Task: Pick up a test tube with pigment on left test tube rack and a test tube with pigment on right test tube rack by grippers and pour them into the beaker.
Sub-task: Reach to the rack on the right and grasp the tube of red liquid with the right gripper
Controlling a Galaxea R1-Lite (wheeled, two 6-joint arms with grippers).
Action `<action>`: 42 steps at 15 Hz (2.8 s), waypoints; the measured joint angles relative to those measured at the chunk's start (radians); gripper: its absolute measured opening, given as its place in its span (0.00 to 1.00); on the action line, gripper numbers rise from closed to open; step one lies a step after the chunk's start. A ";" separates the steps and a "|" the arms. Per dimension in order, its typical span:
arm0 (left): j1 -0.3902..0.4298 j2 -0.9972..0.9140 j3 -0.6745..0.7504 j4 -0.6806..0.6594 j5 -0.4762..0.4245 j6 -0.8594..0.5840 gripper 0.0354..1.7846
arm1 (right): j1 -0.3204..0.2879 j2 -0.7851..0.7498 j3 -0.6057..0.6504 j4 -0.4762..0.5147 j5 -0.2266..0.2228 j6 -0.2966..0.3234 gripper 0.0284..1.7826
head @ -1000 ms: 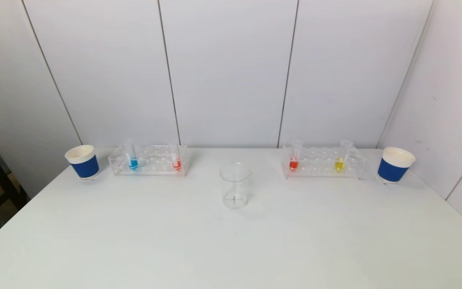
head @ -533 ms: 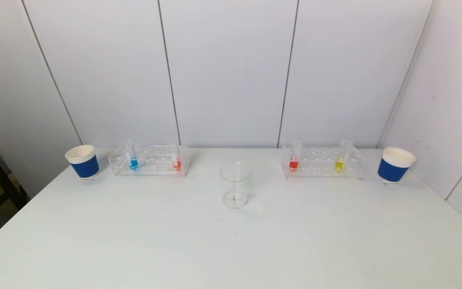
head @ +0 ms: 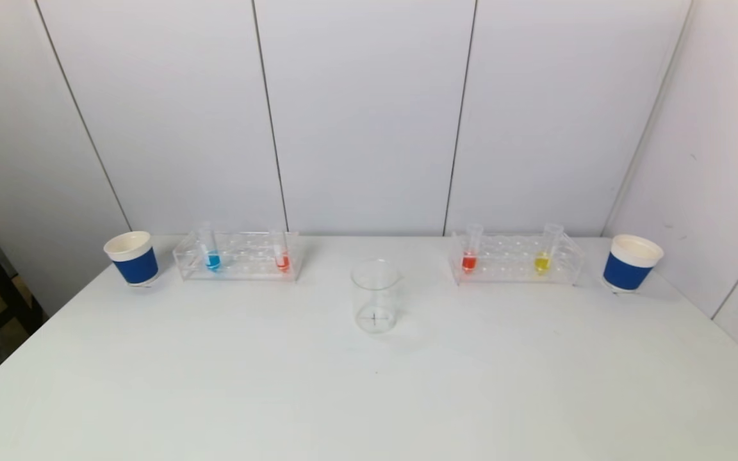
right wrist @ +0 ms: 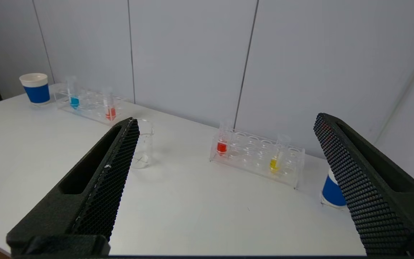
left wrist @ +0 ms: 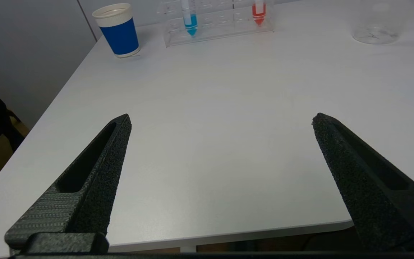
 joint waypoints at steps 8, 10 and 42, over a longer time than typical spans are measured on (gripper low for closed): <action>0.000 0.000 0.000 0.000 0.000 0.000 0.99 | 0.016 0.472 -0.077 -0.269 0.105 0.005 0.99; 0.000 0.000 0.000 0.000 0.000 0.000 0.99 | 0.016 0.581 -0.100 -0.321 0.106 0.006 0.99; 0.000 0.000 0.000 0.000 0.000 0.000 0.99 | 0.169 1.610 -0.127 -1.210 -0.250 0.009 0.99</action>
